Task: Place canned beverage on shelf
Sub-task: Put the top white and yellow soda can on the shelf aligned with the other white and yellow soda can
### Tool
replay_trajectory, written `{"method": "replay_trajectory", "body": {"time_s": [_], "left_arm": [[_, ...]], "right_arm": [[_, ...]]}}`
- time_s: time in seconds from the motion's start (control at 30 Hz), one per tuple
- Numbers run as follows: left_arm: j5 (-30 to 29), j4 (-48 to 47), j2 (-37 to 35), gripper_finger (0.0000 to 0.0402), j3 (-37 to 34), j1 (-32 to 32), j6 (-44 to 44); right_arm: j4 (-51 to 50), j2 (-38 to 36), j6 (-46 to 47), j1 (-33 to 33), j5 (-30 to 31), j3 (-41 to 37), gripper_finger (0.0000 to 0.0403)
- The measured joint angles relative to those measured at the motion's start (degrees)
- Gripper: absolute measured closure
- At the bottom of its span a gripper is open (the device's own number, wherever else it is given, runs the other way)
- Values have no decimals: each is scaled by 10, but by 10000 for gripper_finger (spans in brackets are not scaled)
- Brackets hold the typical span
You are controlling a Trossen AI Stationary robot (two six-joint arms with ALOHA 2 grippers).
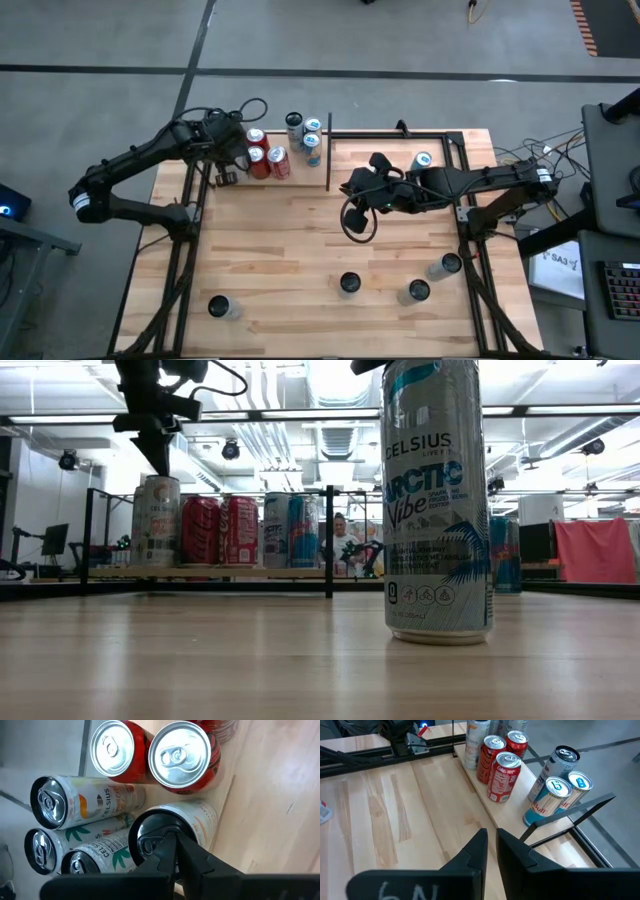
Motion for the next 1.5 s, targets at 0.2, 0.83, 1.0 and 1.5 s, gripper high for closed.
{"method": "replay_trajectory", "body": {"time_s": [0.2, 0.83, 1.0, 1.5], "left_arm": [[-41, -6, -6, 401, 0, 0, 4], [-1, -65, -12, 402, 7, 1, -19], [-15, -64, -10, 402, 6, 1, -11], [-60, -79, -15, 402, 6, 2, -10]], "right_arm": [[0, 0, 0, 0, 0, 0, 374], [0, 0, 0, 0, 0, 0, 374], [0, 0, 0, 0, 0, 0, 374], [0, 0, 0, 0, 0, 0, 374]]}}
